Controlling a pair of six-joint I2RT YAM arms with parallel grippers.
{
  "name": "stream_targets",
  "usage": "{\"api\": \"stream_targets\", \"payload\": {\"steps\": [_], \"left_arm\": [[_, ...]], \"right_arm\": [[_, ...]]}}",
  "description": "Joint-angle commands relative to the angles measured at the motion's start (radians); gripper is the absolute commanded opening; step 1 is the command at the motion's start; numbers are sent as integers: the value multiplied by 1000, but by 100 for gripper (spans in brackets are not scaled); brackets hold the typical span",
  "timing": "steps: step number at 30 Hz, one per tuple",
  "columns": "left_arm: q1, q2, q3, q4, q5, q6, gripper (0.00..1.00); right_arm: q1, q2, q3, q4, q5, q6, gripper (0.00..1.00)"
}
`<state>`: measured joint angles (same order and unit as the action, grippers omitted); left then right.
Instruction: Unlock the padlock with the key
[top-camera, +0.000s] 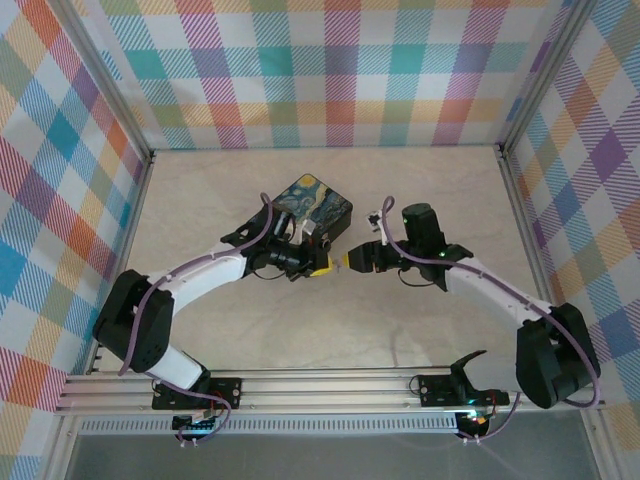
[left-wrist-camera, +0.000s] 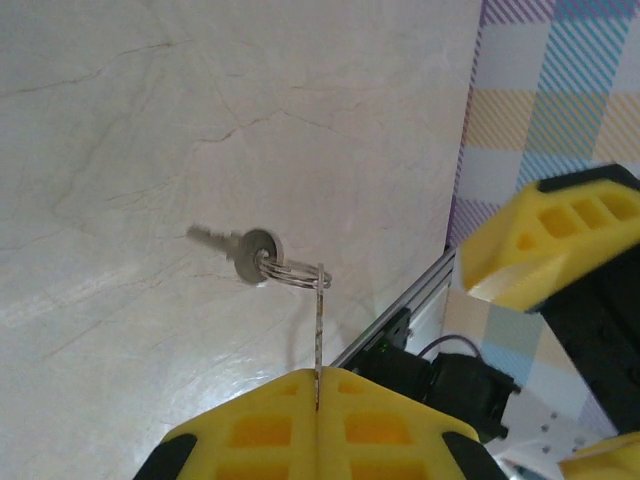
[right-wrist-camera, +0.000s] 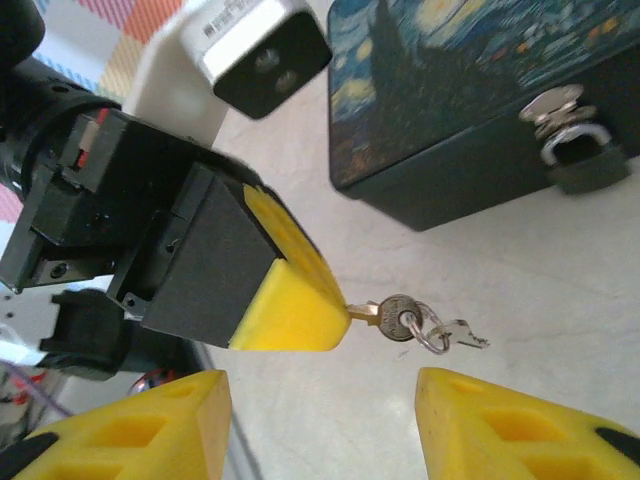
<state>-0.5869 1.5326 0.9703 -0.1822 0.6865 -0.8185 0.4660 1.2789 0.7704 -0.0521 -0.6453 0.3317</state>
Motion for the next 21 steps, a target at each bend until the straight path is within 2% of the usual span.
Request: {"api": "stream_targets", "payload": {"steps": [1, 5, 11, 16, 21], "left_arm": [[6, 4, 19, 10, -27, -184, 0], [6, -48, 3, 46, -43, -281, 0], [26, -124, -39, 1, -24, -271, 0], [56, -133, -58, 1, 6, -272, 0], [59, -132, -44, 1, 14, -271, 0]], "right_arm": [[6, -11, -36, 69, 73, -35, 49], [26, 11, -18, 107, 87, -32, 46], [46, -33, -44, 121, 145, -152, 44], [56, -109, -108, 197, 123, -222, 44], [156, -81, -85, 188, 154, -344, 44]]}}
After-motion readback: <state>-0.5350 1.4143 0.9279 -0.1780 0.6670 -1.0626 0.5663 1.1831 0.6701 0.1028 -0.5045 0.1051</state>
